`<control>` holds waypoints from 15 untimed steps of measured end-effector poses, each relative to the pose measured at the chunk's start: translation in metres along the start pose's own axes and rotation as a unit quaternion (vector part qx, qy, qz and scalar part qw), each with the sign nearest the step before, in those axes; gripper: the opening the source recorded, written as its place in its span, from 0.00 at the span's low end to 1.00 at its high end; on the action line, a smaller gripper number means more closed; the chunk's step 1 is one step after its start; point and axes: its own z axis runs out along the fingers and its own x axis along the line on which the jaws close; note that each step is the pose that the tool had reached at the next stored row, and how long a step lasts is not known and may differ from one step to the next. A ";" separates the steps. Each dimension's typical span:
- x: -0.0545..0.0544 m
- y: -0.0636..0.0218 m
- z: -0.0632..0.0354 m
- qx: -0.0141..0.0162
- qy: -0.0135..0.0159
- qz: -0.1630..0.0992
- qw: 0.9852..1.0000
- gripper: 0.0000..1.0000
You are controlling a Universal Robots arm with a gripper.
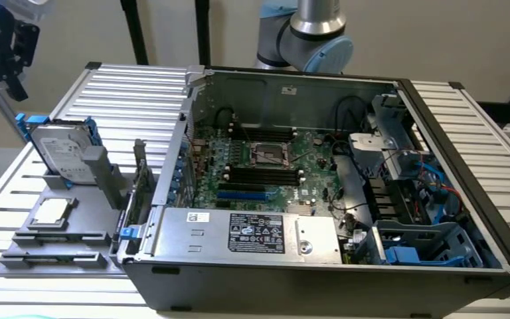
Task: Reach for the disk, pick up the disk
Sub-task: 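Pick up the disk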
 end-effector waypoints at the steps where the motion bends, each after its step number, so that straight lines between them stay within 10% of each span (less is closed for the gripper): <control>1: 0.000 0.0000 0.0000 0.000 0.000 -0.009 1.000 0.11; 8: 0.000 0.0000 0.0000 0.000 0.003 -0.073 0.997 0.11; 15: 0.000 0.0000 0.0001 0.001 0.005 -0.136 0.991 0.11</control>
